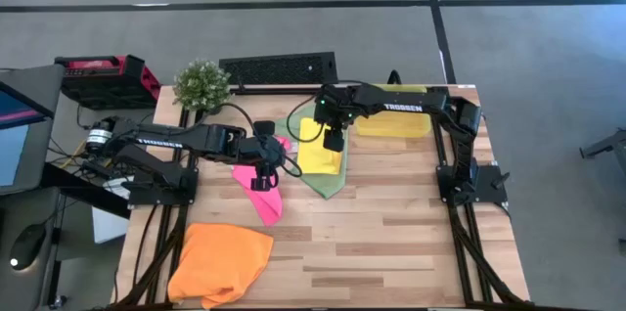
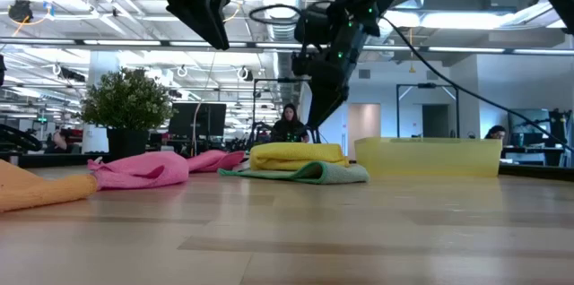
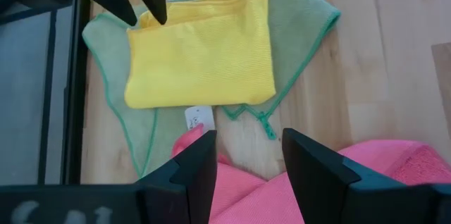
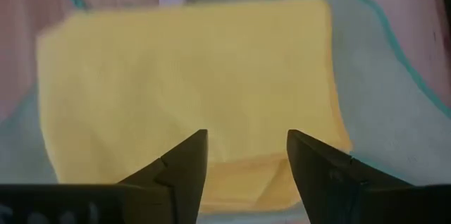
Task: Fold microfiber towels
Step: Put the yellow towel into the bin
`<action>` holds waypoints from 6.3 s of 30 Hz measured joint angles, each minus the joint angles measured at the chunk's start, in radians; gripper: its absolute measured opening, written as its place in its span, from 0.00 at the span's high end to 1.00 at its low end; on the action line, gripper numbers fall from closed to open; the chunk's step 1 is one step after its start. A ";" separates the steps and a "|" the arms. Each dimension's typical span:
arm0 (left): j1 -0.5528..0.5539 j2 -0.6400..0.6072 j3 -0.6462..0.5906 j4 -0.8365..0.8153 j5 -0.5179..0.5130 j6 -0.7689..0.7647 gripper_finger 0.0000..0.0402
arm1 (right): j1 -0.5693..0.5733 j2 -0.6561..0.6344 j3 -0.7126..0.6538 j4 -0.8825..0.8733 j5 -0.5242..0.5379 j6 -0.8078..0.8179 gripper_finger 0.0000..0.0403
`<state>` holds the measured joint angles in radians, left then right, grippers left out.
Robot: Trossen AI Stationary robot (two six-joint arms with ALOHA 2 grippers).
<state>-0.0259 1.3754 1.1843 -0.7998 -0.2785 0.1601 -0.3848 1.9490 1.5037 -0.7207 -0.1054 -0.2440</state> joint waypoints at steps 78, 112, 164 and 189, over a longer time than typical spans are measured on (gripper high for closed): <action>0.059 0.000 0.000 0.003 0.010 0.001 0.62 | -0.115 0.164 0.068 -0.031 -0.027 0.191 0.55; 0.060 0.000 0.000 0.001 0.010 -0.012 0.62 | -0.126 0.166 0.068 -0.083 -0.028 0.235 0.58; 0.060 0.000 0.000 -0.007 0.010 -0.015 0.62 | -0.133 0.168 0.017 -0.023 -0.080 0.184 0.67; 0.059 0.000 0.000 -0.007 0.010 -0.015 0.62 | -0.157 0.020 0.019 -0.065 -0.042 0.142 0.97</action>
<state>0.0334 1.3758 1.1843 -0.8066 -0.2680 0.1455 -0.5414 1.9688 1.5227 -0.7855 -0.1476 -0.1020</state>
